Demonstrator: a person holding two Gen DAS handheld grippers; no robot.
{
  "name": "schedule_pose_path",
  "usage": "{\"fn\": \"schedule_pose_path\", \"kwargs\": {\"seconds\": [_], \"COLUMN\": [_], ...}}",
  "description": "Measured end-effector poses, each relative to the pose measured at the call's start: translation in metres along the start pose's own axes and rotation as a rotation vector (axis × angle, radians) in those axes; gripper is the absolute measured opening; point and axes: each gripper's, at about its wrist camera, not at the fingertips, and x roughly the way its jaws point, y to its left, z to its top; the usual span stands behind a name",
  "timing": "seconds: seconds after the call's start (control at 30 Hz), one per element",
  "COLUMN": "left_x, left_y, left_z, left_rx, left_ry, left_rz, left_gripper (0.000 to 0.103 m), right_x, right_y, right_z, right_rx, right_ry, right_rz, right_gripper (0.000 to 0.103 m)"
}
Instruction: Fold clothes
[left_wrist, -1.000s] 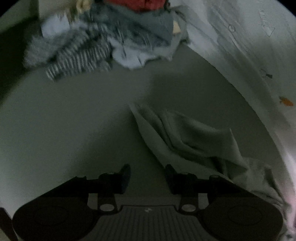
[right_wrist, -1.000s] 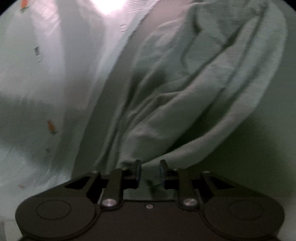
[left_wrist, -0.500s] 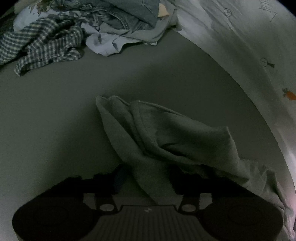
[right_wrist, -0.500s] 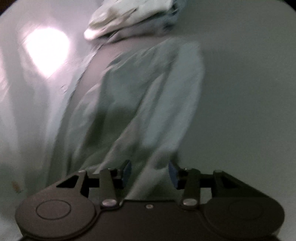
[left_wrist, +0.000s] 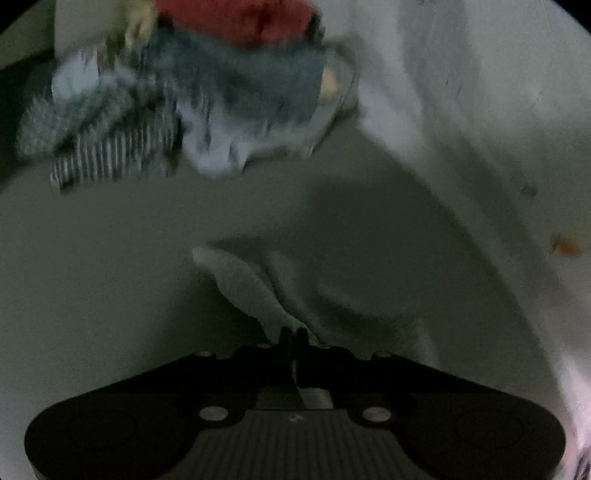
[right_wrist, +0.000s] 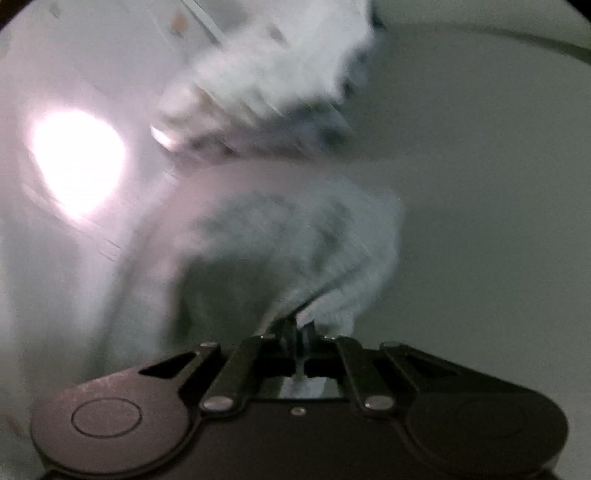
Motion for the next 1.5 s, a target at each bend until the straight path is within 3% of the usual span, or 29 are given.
{"fn": "schedule_pose_path", "kwargs": {"seconds": [0.07, 0.23, 0.37, 0.47, 0.6, 0.83, 0.9, 1.07, 1.17, 1.4, 1.5], "left_x": [-0.025, -0.11, -0.185, -0.219, -0.206, -0.082, -0.066, -0.061, -0.049, -0.025, -0.021], "left_y": [-0.012, -0.032, -0.021, -0.007, 0.012, 0.061, 0.073, 0.089, 0.096, 0.133, 0.146], "left_z": [0.02, 0.063, 0.079, 0.077, 0.054, -0.011, -0.027, -0.032, -0.027, -0.027, -0.028], "left_rx": [0.011, 0.038, 0.065, 0.083, 0.105, 0.182, 0.202, 0.229, 0.206, -0.021, -0.136], "left_ry": [-0.083, -0.316, -0.475, -0.513, -0.427, 0.002, 0.068, 0.103, 0.111, 0.183, 0.185], "left_rz": [-0.042, -0.139, -0.186, -0.188, -0.09, 0.187, 0.234, 0.215, 0.211, 0.201, 0.139], "left_gripper": [0.001, 0.001, 0.001, 0.001, 0.001, 0.007, 0.007, 0.036, 0.044, 0.056, 0.057], "right_x": [-0.03, -0.114, -0.179, -0.197, -0.177, -0.104, -0.098, -0.111, -0.112, -0.108, -0.104], "right_y": [0.027, 0.065, 0.066, 0.051, 0.014, -0.052, -0.065, -0.062, -0.057, -0.057, -0.057], "right_z": [0.022, 0.07, 0.08, 0.078, 0.057, -0.015, -0.033, -0.043, -0.043, -0.044, -0.043], "right_rx": [-0.067, -0.049, -0.125, -0.156, -0.121, -0.216, -0.221, -0.296, -0.277, -0.197, -0.185], "right_ry": [-0.102, -0.259, -0.391, -0.378, -0.247, 0.057, 0.11, 0.065, 0.049, 0.045, 0.044], "right_rz": [0.089, 0.364, 0.458, 0.457, 0.357, -0.028, -0.067, -0.095, -0.101, -0.113, -0.125], "right_gripper": [0.003, 0.003, 0.003, 0.003, 0.003, 0.005, 0.011, 0.031, 0.036, 0.038, 0.039]}}
